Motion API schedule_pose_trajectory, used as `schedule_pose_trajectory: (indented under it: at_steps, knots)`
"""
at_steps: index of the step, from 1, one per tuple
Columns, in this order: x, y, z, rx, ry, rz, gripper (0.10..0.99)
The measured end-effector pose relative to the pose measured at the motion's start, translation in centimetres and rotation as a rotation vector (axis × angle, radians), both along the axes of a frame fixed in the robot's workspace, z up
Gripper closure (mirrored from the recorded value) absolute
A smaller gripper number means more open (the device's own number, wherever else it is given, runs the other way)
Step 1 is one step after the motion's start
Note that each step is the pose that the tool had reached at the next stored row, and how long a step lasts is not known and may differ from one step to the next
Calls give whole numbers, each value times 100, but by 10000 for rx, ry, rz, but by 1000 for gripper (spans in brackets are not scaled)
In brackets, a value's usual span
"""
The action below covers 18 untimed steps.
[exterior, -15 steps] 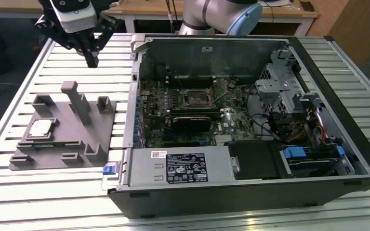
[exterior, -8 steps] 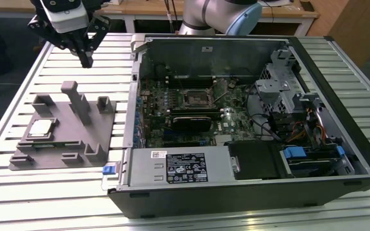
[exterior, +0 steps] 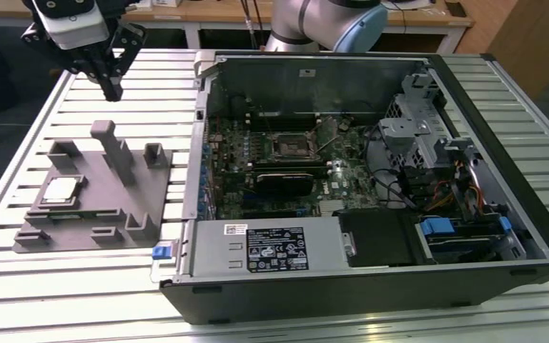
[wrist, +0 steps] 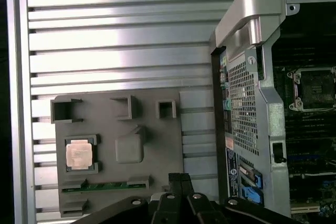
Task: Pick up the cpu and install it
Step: 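Reach for the cpu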
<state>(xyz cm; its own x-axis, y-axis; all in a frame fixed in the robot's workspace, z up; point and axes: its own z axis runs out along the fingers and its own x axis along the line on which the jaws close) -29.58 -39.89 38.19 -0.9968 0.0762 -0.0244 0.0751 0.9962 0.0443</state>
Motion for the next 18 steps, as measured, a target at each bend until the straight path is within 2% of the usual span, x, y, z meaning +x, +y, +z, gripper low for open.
schedule_pose_trajectory:
  at_steps: [18]
  knots:
    - [-291, 0, -14, 0, -1, 0, 980]
